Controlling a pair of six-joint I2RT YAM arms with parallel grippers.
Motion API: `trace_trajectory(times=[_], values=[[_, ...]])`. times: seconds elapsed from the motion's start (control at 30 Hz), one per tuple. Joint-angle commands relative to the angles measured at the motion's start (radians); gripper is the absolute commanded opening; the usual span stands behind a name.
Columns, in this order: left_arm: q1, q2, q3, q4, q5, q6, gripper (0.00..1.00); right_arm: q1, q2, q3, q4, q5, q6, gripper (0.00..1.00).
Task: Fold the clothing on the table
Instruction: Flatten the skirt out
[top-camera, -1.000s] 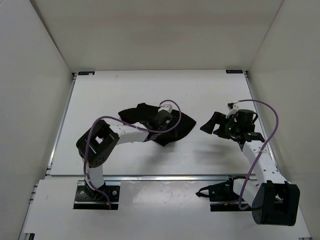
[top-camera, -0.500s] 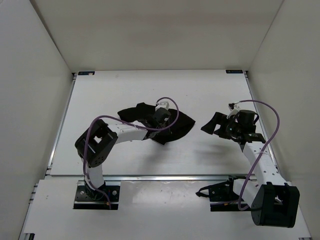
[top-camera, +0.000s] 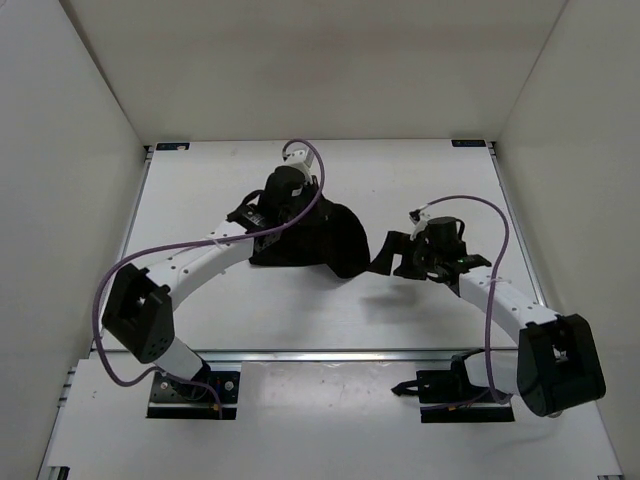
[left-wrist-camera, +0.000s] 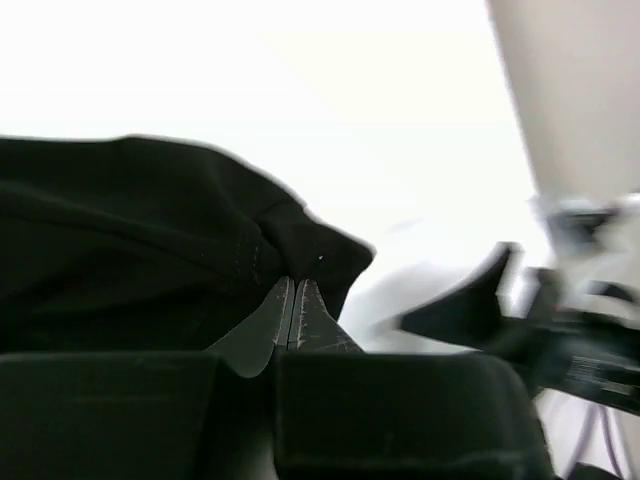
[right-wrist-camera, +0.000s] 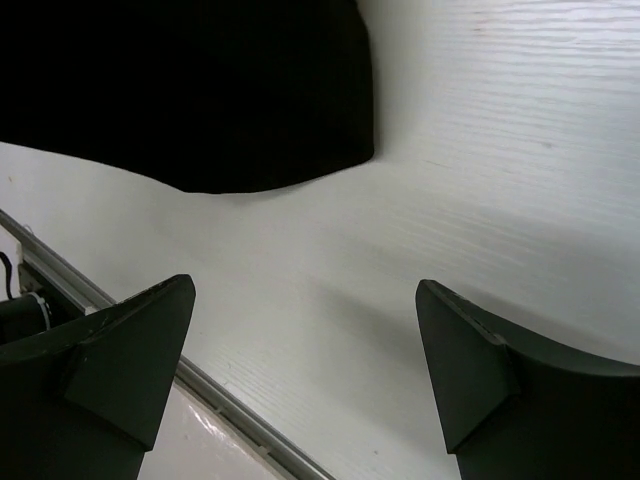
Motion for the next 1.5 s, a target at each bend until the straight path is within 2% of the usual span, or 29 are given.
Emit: trace_trajectory(times=[0.0,0.33,0.53,0.67,0.73,0.83,0.97,1.0,1.03,1.17,1.3,1.4,1.47], values=[[0.013,-0.084,0.045,-0.034,0.077,0.017,0.00,0.070,0.048,0.041,0.113,0.087,0.033,0.90],[0.089,-0.181,0.072,-0.052,0.132,0.000,0.00,0.130,0.115,0.052,0.316,0.133,0.117,0.89],[0.112,-0.209,0.025,-0.019,0.171,-0.018,0.00,0.167,0.204,0.093,0.345,0.087,0.122,0.87],[0.125,-0.207,0.020,-0.005,0.191,-0.032,0.00,0.222,0.215,0.091,0.357,0.144,0.126,0.85],[0.133,-0.215,0.023,0.000,0.197,-0.035,0.00,0.225,0.227,0.092,0.360,0.144,0.126,0.80],[0.142,-0.215,0.022,0.012,0.212,-0.052,0.00,0.236,0.252,0.100,0.350,0.170,0.126,0.64],[0.168,-0.225,0.020,0.017,0.234,-0.058,0.00,0.227,0.263,0.104,0.339,0.187,0.120,0.31],[0.171,-0.230,0.015,0.012,0.240,-0.058,0.00,0.220,0.258,0.115,0.313,0.193,0.114,0.11],[0.181,-0.235,0.014,0.010,0.235,-0.052,0.00,0.214,0.249,0.127,0.305,0.222,0.103,0.00],[0.249,-0.253,-0.012,0.003,0.270,-0.046,0.00,0.165,0.179,0.190,0.189,0.270,0.064,0.00],[0.325,-0.277,-0.034,-0.012,0.283,-0.023,0.00,0.078,0.080,0.326,0.034,0.273,-0.024,0.00],[0.340,-0.256,0.041,-0.075,0.280,0.032,0.00,0.027,0.059,0.510,-0.056,0.235,-0.105,0.01],[0.339,-0.222,0.170,-0.144,0.284,0.067,0.00,-0.016,0.080,0.637,-0.139,0.195,-0.145,0.00]])
